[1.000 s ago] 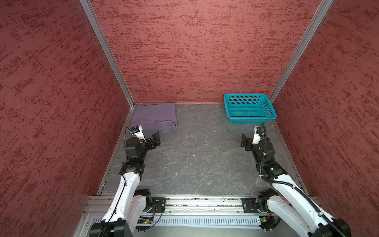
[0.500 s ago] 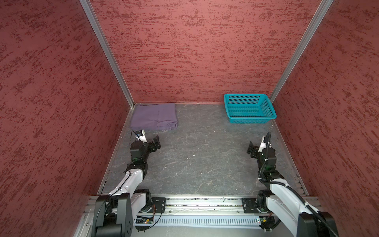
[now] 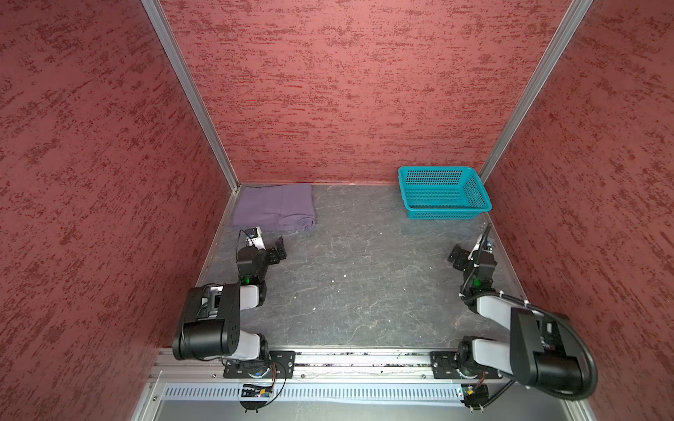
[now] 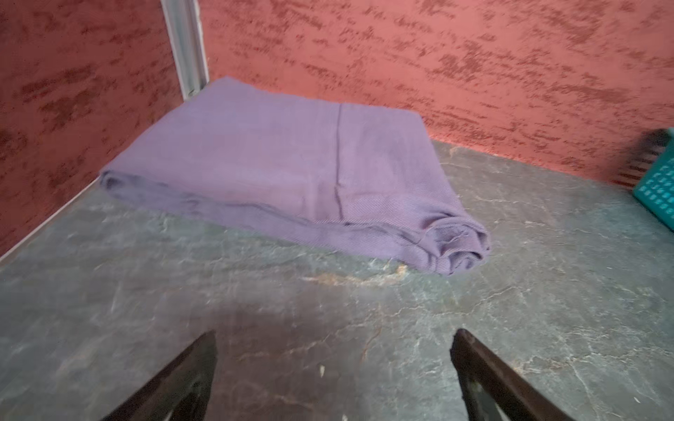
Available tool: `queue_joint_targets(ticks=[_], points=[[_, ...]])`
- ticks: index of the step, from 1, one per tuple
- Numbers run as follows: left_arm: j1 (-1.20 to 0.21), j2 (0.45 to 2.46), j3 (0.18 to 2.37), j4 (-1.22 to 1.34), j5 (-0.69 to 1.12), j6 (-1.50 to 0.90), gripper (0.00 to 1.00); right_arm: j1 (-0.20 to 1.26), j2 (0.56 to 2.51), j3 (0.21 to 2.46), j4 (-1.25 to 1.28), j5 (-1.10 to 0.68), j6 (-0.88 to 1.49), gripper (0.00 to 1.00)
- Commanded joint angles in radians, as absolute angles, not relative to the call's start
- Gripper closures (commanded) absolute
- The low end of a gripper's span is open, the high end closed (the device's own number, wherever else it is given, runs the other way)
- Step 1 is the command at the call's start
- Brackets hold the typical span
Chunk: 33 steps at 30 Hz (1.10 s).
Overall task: Fold and stack the trousers
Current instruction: Reset both arms
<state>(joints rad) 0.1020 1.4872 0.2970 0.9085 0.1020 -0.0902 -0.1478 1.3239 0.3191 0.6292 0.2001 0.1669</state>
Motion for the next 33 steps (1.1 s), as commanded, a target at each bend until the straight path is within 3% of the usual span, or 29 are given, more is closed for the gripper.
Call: queue_joint_targets(ticks=[1, 7, 12, 16, 33], points=[[0.078, 1.517, 0.295, 1.024, 0.151, -0.010, 0.00, -0.161, 1.391, 0.367, 0.830, 0.110, 0.211, 0.01], [0.065, 1.531, 0.383, 0.875, 0.151, 0.008, 0.00, -0.161, 1.436, 0.326, 0.975, -0.057, 0.129, 0.01], [0.064, 1.533, 0.383, 0.881, 0.147, 0.007, 0.00, -0.154, 1.566, 0.216, 1.307, -0.137, 0.099, 0.01], [0.064, 1.532, 0.384, 0.880, 0.149, 0.006, 0.00, -0.136, 1.536, 0.271, 1.151, -0.097, 0.080, 0.01], [0.039, 1.534, 0.382, 0.887, 0.097, 0.020, 0.01, -0.104, 1.543, 0.308, 1.095, -0.069, 0.046, 0.01]])
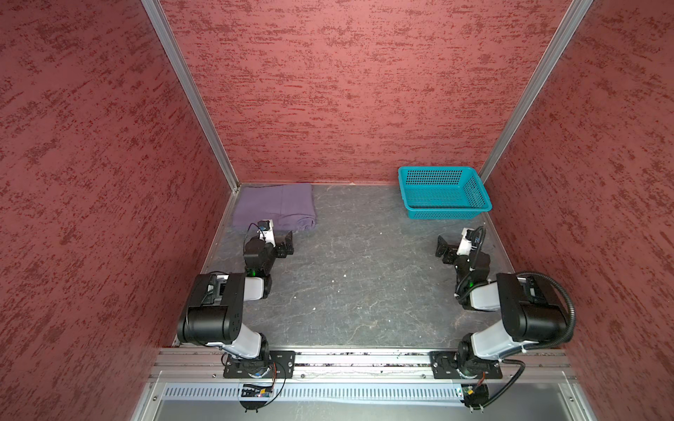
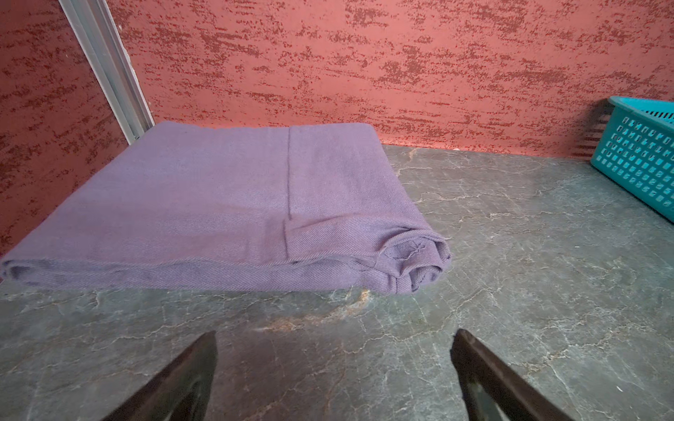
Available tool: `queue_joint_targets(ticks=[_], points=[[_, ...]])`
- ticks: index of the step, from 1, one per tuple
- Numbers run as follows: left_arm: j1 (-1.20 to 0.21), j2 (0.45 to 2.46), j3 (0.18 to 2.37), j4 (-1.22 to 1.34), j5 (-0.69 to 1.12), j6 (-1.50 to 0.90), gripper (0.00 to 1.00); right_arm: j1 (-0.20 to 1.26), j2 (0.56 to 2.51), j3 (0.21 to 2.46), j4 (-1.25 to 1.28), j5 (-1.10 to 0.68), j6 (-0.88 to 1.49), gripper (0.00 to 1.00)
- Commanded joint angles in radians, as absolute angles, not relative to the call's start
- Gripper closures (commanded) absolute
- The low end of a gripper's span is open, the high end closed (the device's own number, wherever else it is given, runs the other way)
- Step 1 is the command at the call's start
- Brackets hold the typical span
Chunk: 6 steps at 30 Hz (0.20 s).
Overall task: Fold and stack the trousers
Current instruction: Reset both arms
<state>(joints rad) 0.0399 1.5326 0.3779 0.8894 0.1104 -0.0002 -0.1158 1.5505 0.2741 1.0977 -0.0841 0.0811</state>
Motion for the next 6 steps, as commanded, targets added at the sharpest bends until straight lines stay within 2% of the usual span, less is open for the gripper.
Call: queue_joint_targets(ticks=[1, 6], points=[[0.042, 1.534, 0.382, 0.885, 0.098, 0.017, 0.01, -0.104, 1.543, 0.308, 1.094, -0.069, 0.046, 0.01], [0.041, 1.534, 0.382, 0.885, 0.100, 0.016, 0.01, -0.104, 1.536, 0.290, 1.120, -0.073, 0.044, 0.01]])
